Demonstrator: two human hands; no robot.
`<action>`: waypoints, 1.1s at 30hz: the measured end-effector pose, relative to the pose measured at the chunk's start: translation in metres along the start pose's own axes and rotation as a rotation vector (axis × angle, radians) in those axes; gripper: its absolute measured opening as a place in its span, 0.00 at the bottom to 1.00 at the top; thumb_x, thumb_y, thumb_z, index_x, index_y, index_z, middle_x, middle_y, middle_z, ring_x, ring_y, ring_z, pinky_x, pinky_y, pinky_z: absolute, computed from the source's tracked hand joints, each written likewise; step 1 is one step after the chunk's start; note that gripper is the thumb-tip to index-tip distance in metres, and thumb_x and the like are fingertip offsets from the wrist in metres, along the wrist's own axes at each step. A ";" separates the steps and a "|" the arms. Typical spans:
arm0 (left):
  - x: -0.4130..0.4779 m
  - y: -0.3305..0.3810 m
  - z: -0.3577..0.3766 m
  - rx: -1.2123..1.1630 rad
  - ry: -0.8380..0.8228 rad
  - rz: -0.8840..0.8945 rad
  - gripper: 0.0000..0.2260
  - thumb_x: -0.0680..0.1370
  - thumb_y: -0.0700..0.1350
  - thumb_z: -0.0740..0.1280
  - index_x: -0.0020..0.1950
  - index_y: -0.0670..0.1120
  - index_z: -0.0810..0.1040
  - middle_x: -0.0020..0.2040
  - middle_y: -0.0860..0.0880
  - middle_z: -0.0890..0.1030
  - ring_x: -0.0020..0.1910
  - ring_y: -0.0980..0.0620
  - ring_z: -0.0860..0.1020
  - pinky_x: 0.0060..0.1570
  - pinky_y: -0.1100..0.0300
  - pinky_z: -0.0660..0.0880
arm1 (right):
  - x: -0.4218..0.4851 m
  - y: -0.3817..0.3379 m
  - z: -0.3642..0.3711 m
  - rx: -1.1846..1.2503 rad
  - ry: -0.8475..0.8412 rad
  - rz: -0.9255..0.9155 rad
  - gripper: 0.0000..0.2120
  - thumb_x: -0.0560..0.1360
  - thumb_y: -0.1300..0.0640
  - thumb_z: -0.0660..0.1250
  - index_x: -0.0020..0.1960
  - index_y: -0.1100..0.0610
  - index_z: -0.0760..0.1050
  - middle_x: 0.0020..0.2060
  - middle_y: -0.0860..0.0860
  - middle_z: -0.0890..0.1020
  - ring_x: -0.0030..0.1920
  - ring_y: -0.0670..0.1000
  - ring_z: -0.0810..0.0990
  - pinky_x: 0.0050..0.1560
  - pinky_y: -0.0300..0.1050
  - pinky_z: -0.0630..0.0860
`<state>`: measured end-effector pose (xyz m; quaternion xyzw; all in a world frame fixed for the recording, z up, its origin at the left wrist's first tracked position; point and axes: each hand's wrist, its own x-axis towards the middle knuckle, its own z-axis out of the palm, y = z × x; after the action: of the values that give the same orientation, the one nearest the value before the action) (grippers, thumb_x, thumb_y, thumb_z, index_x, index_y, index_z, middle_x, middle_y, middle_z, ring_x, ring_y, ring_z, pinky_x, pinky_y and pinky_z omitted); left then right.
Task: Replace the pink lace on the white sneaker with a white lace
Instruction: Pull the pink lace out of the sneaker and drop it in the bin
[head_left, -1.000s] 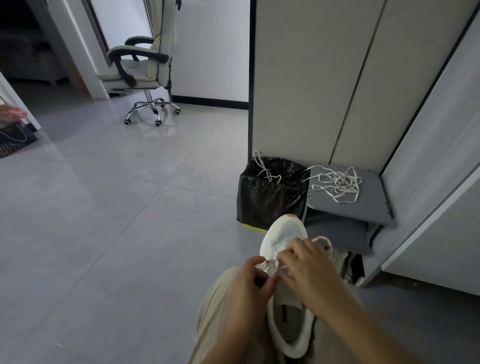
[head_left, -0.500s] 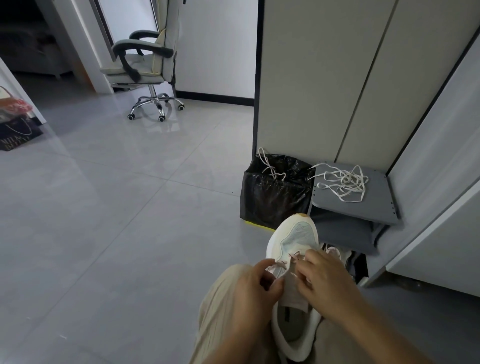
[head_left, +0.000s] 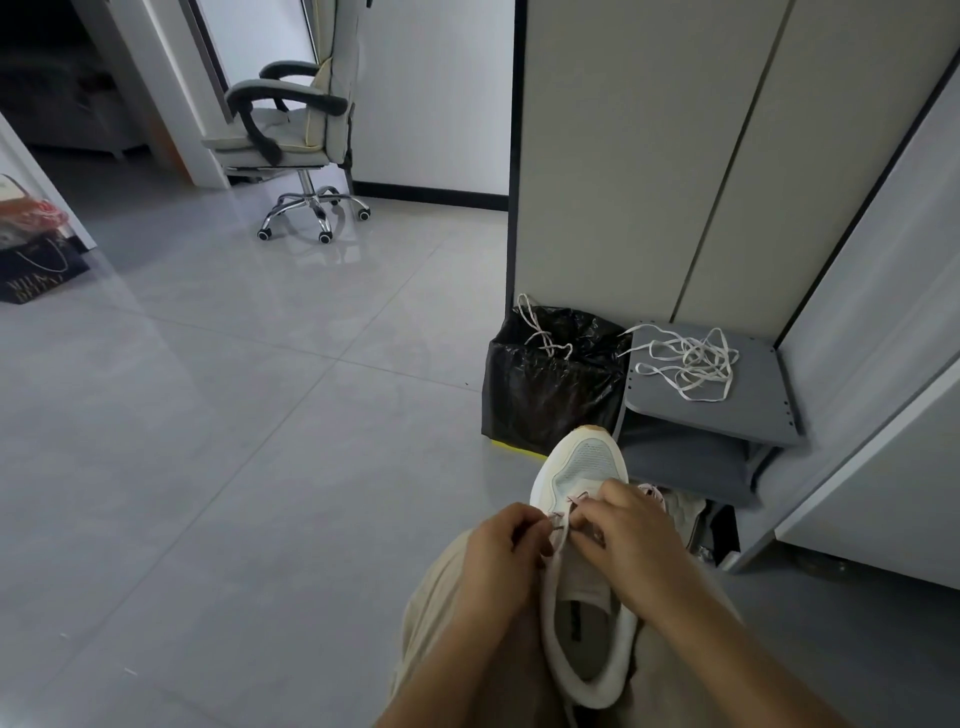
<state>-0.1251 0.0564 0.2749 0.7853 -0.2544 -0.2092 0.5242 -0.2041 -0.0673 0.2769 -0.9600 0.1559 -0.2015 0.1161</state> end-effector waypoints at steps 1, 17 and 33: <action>0.005 0.001 -0.002 0.008 -0.031 -0.017 0.09 0.78 0.43 0.65 0.38 0.52 0.75 0.31 0.53 0.78 0.28 0.61 0.74 0.33 0.71 0.70 | -0.001 0.001 0.001 0.027 0.001 0.011 0.14 0.54 0.58 0.82 0.31 0.50 0.77 0.30 0.44 0.70 0.30 0.50 0.76 0.32 0.44 0.70; 0.020 0.004 -0.010 0.276 -0.257 0.140 0.09 0.80 0.46 0.61 0.39 0.51 0.72 0.35 0.56 0.75 0.33 0.63 0.72 0.36 0.73 0.66 | 0.002 0.011 -0.009 0.169 -0.185 0.057 0.05 0.69 0.58 0.70 0.36 0.56 0.78 0.32 0.41 0.65 0.37 0.46 0.69 0.41 0.43 0.65; 0.050 0.023 -0.028 0.476 -0.608 0.161 0.08 0.79 0.44 0.61 0.42 0.44 0.74 0.31 0.54 0.72 0.30 0.59 0.69 0.35 0.68 0.66 | -0.006 -0.008 -0.012 -0.069 -0.035 -0.055 0.09 0.69 0.52 0.62 0.32 0.51 0.77 0.31 0.45 0.72 0.35 0.46 0.74 0.36 0.41 0.70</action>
<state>-0.0735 0.0387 0.3036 0.7648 -0.5000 -0.3256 0.2429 -0.2118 -0.0594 0.2877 -0.9708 0.1343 -0.1821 0.0799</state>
